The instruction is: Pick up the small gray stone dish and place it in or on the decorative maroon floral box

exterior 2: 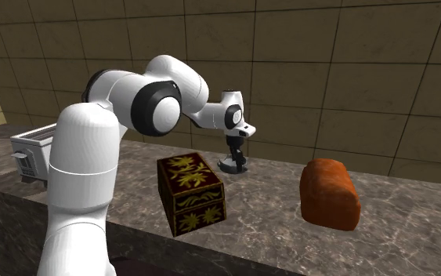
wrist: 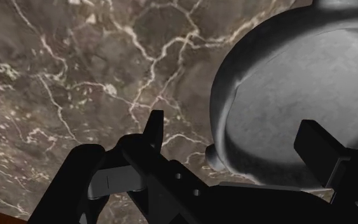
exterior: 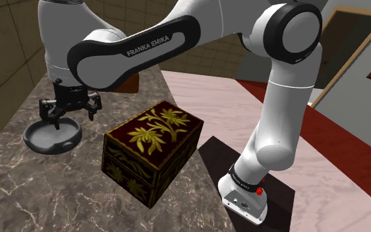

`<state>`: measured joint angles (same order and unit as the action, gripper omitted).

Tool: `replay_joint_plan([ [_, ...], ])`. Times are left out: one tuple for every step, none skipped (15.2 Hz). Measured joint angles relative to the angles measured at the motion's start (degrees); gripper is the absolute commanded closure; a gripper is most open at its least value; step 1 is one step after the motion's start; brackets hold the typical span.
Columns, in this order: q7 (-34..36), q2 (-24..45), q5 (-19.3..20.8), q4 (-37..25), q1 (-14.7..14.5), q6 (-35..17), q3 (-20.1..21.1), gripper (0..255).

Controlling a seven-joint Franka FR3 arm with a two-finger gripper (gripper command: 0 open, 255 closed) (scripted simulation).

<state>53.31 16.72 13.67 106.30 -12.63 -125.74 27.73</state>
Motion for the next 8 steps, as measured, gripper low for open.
replay_joint_plan([
  [0.05,0.11,0.08,0.1,-0.01,-0.2,-0.04,0],
  [0.08,0.18,0.14,0.19,-0.01,-0.35,-0.06,0],
  [0.09,0.22,0.16,0.21,-0.02,-0.41,-0.07,0],
  [0.1,0.23,0.18,0.24,-0.02,-0.45,-0.08,0],
  [0.11,0.23,0.18,0.26,-0.02,-0.48,-0.08,0],
  [0.11,0.23,0.18,0.27,-0.02,-0.49,-0.08,0],
  [0.11,0.23,0.18,0.27,-0.02,-0.49,-0.08,255],
  [0.11,0.23,0.18,0.27,-0.02,-0.49,-0.08,255],
])
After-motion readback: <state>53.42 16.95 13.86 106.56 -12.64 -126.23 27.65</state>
